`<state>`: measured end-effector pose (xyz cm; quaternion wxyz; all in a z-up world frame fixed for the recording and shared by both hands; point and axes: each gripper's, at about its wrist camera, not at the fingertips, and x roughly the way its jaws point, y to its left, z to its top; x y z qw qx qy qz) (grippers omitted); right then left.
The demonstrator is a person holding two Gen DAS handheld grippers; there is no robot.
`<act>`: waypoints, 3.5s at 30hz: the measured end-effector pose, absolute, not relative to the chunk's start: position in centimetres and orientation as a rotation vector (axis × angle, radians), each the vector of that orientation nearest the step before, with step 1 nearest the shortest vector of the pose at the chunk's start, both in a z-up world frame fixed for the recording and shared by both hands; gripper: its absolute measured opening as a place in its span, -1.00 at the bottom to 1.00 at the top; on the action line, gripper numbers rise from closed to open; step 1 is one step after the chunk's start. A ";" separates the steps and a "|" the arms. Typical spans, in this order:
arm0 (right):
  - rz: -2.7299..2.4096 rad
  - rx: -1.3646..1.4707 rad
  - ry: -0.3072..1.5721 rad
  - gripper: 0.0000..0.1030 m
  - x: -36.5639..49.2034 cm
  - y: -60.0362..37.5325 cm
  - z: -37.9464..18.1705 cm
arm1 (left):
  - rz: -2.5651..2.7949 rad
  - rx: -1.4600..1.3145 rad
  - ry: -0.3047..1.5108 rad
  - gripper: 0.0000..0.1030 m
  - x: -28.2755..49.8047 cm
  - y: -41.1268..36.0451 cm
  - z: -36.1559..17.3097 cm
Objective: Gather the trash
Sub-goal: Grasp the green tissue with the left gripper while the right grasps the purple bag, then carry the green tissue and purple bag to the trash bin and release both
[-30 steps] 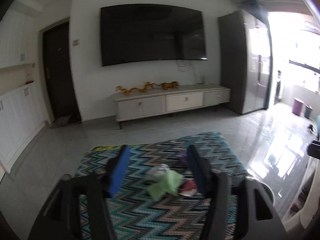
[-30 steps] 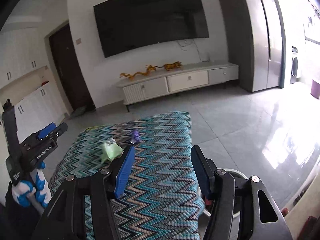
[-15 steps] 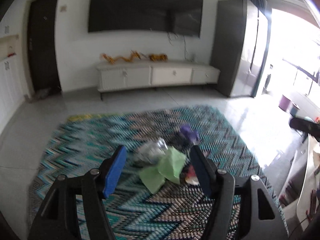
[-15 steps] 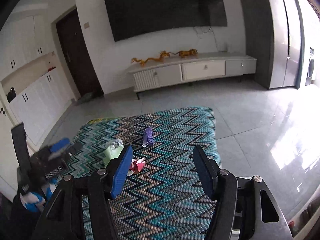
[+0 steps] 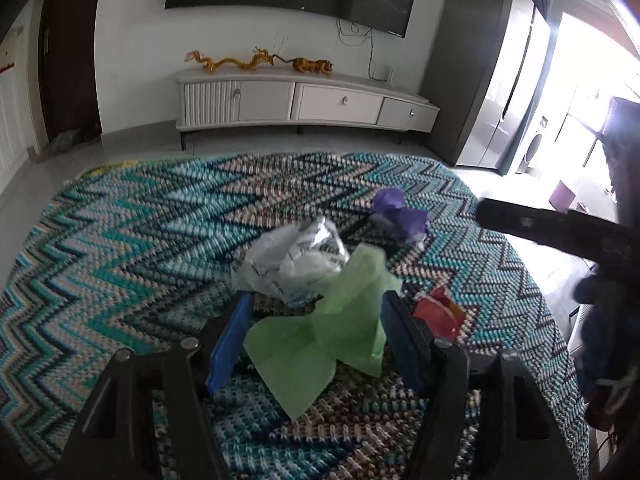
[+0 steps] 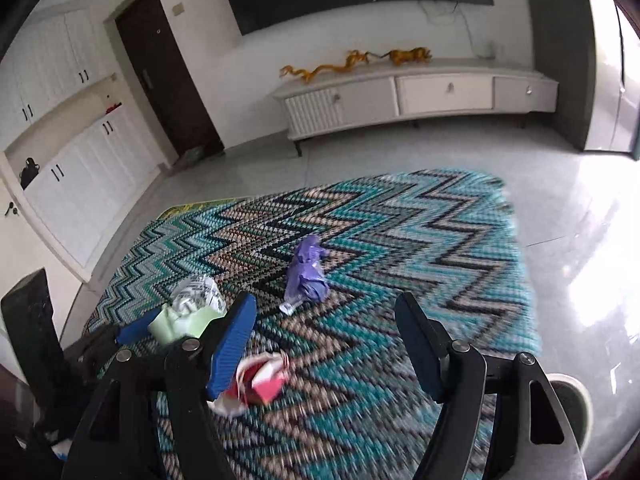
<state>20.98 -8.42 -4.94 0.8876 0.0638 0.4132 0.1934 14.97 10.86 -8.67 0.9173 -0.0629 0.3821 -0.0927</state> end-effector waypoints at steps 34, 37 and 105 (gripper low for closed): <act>0.461 0.153 0.773 -0.37 9.0 -14.9 -1.4 | -0.193 -0.058 0.619 -0.52 5.6 8.5 -0.7; 0.447 0.152 0.757 -0.37 5.9 -16.5 -0.6 | -0.193 -0.020 0.594 -0.52 4.0 7.2 0.6; -0.016 0.475 0.930 -0.35 3.9 -39.9 -12.2 | -0.536 0.410 0.809 -0.46 7.8 -24.8 -6.8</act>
